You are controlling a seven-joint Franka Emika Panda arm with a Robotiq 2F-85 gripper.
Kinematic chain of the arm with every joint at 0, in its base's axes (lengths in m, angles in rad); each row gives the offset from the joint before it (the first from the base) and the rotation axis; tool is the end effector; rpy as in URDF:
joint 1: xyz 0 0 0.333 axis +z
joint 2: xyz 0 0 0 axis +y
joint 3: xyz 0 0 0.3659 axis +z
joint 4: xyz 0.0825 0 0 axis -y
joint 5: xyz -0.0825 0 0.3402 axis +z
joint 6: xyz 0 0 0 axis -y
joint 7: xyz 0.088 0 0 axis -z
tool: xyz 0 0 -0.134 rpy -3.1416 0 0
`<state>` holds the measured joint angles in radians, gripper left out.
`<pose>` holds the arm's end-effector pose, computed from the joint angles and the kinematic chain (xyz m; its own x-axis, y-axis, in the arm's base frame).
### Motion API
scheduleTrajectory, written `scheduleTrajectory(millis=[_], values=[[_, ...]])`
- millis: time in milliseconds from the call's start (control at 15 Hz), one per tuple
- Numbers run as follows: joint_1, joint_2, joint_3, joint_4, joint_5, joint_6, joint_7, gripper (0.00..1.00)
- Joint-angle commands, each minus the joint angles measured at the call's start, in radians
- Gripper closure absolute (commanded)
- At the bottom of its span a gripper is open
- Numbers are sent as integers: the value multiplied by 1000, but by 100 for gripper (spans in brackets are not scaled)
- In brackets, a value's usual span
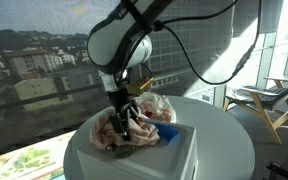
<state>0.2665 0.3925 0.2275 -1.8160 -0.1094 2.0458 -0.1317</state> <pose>0.5415 0.2674 0.3618 0.7724 0.6174 -0.1493 0.6222 -0.7827 -0.0175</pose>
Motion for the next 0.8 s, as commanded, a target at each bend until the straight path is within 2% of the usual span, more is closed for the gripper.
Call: scheduleTrajectory(millis=[0,400,533,733], values=[[4,-24,3,-27,-26,35,-39,50],[-31,-111,5,-52,25,-52,-86,93],[-61,-139,7,-37,88,-96,-114,97],[-110,-210,7,-26,217,-154,-197,91]])
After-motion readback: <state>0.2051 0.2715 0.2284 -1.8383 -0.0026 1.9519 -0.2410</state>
